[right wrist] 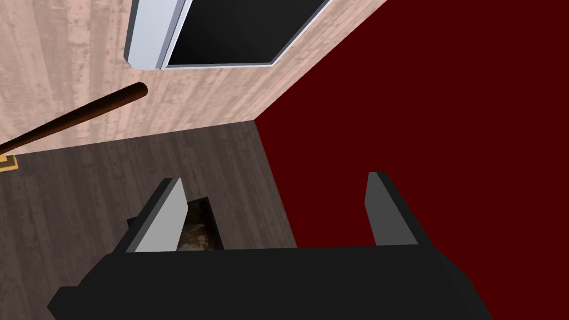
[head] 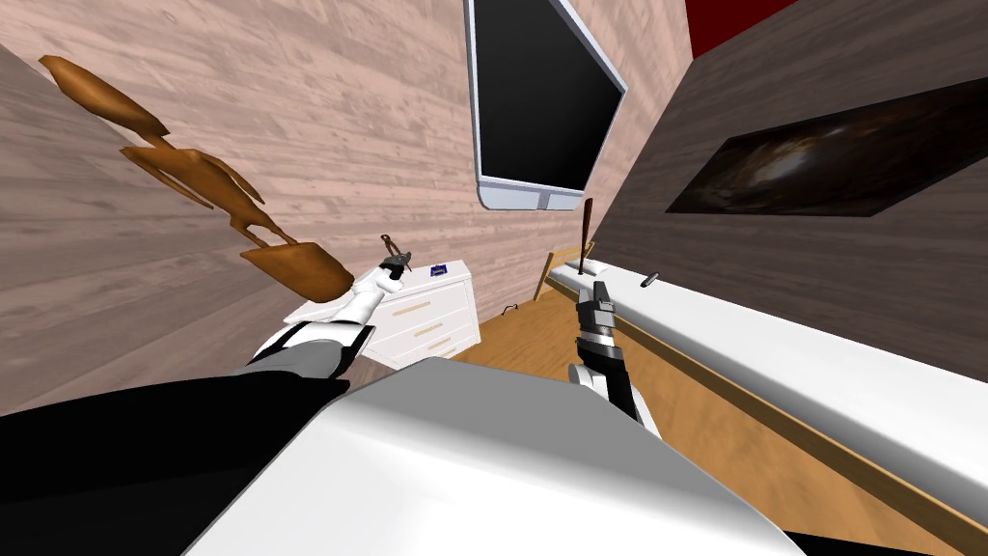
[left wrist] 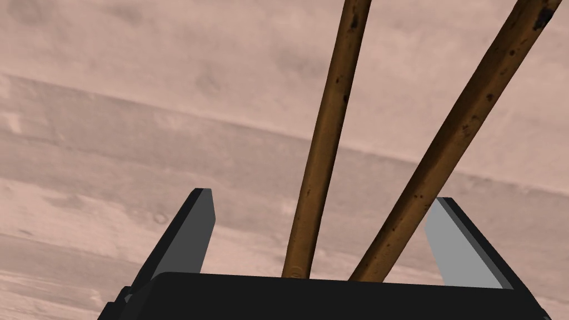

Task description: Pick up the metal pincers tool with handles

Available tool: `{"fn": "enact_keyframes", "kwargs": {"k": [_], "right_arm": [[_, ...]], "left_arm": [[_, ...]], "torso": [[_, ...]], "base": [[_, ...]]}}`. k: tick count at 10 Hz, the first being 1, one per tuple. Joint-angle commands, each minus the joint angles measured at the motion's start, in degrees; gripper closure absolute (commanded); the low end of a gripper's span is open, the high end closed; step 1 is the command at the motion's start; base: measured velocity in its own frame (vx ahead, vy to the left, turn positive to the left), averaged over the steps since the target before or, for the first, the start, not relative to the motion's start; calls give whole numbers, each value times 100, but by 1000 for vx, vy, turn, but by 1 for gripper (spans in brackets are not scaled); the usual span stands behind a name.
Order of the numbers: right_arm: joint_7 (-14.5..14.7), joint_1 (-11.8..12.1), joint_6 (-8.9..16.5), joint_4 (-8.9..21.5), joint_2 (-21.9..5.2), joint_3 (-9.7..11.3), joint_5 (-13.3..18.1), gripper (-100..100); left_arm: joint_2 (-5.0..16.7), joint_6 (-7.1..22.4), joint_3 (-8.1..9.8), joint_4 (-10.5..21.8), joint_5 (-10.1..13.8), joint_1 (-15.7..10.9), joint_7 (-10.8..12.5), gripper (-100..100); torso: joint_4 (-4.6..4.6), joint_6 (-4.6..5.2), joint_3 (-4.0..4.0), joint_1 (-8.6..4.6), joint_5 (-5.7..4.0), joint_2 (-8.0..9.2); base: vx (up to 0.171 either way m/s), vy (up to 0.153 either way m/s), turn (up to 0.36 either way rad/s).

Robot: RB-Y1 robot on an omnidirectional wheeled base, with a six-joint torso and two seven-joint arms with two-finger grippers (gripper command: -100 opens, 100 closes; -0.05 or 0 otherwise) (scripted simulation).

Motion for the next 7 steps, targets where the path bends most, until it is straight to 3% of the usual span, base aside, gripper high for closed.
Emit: {"fn": "enact_keyframes", "kwargs": {"k": [1, 2, 3, 6, 7], "right_arm": [[0, 0, 0, 0, 0, 0, 0, 0], [0, 1, 0, 0, 0, 0, 0, 0], [0, 1, 0, 0, 0, 0, 0, 0], [0, 0, 0, 0, 0, 0, 0, 0], [0, 1, 0, 0, 0, 0, 0, 0]], "left_arm": [[19, 8, -29, 286, 19, -254, 1, -100], [19, 8, -29, 379, 19, -254, 1, -100], [32, -140, -261, 576, -167, -503, 13, -100], [32, -140, -261, 963, -167, -904, 13, -100], [32, -140, -261, 1101, -167, -904, 13, -100]], "torso": [[0, 0, 0, 0, 0, 0], [-3, 0, -8, -1, 0, -14], [-6, -1, -14, 2, 1, -24], [0, 1, 0, -1, -1, -1], [-2, 1, -7, -1, -1, -13]], "base": [[-15, -11, 11], [9, -7, 1], [-71, -16, -76], [-60, -4, -13], [0, 0, 0]]}}
